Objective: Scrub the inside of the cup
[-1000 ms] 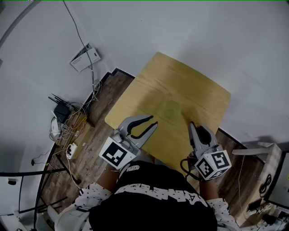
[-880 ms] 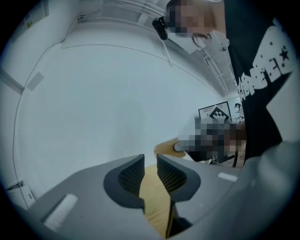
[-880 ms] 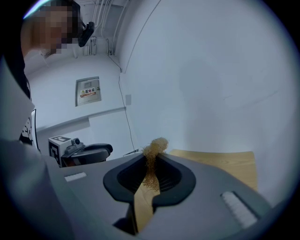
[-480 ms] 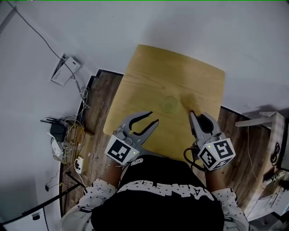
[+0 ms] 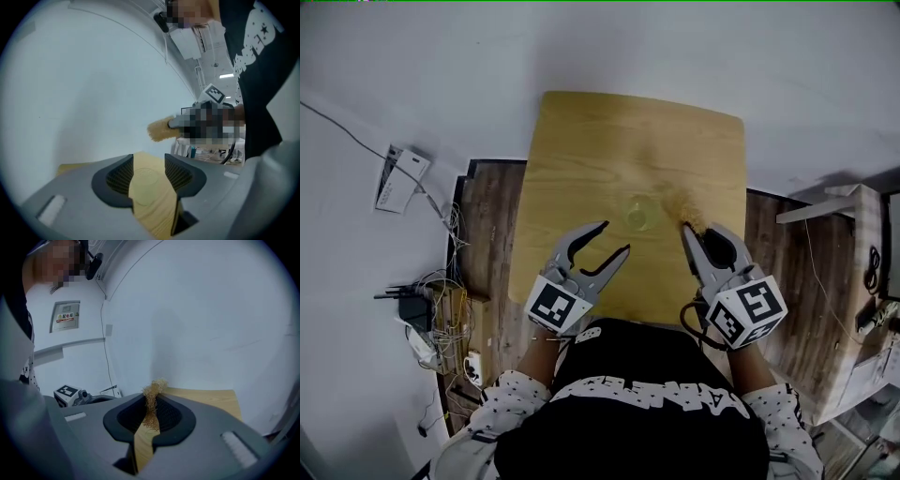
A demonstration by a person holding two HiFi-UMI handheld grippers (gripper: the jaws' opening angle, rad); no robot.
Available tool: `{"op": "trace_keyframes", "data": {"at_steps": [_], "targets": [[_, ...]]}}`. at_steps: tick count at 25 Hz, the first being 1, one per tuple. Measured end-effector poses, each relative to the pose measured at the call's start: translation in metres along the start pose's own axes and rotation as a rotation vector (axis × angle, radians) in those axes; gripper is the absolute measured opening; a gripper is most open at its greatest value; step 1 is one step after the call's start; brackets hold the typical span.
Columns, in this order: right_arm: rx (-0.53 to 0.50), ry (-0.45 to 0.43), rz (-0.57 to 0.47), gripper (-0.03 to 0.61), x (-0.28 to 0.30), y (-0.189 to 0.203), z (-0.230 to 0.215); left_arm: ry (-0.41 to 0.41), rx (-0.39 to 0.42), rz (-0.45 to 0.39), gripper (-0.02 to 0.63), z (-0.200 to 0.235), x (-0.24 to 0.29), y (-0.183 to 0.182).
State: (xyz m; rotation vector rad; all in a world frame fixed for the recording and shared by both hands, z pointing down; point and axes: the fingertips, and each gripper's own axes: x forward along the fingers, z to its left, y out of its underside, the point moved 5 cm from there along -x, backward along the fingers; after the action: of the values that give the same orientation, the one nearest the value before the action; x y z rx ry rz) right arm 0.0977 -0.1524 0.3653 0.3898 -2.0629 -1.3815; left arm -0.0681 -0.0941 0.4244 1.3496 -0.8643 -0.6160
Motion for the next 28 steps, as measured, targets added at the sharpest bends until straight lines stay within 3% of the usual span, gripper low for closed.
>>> {"op": "trace_keyframes", "data": {"at_steps": [12, 28], "targets": [[-0.017, 0.094, 0.049, 0.063, 0.015, 0.013, -0.006, 0.068, -0.025, 0.082, 0.251, 0.016, 0.026, 0.054], [0.005, 0.176, 0.068, 0.063, 0.007, 0.022, -0.013, 0.087, -0.039, 0.182, 0.322, 0.021, 0.063, 0.103]]}}
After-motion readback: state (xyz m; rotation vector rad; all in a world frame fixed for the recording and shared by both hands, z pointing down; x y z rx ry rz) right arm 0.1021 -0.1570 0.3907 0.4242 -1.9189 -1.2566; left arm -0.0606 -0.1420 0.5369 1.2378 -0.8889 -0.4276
